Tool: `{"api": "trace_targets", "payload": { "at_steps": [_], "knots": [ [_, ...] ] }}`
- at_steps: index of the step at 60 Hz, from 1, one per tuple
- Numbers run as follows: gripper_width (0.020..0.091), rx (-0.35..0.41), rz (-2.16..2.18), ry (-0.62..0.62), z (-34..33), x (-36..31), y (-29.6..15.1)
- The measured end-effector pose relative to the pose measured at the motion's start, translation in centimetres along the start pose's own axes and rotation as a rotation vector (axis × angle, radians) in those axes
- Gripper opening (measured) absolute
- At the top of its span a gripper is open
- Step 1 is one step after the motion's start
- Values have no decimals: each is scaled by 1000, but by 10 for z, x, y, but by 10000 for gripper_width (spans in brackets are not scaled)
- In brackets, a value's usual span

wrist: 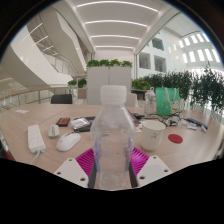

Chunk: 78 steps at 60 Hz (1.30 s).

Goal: Pour water

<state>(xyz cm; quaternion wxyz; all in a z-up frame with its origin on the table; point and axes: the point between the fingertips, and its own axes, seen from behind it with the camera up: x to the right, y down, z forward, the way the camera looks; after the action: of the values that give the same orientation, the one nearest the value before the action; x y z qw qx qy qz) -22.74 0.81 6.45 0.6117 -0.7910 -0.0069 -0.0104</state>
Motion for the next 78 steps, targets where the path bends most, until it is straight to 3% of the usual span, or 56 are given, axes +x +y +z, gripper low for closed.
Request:
{"api": "trace_targets", "payload": {
  "at_steps": [7,15,22,31,43,51,68,78],
  "knots": [
    [439,22,-25,-26,2,-4,-2],
    [376,-46,22,-111,7,-20,-1],
    [377,-53,156,-224,15,-38,-46],
    [377,-99,754,-393,30,-34,-114],
    [374,-289,1593,-533,72,-24,-134],
    [375,-320,2025,-654,76,-13,-165],
    [375,-287,2262,-646,87,9,-168],
    [375,-318,2024,-616,83,0,-170]
  ]
}}
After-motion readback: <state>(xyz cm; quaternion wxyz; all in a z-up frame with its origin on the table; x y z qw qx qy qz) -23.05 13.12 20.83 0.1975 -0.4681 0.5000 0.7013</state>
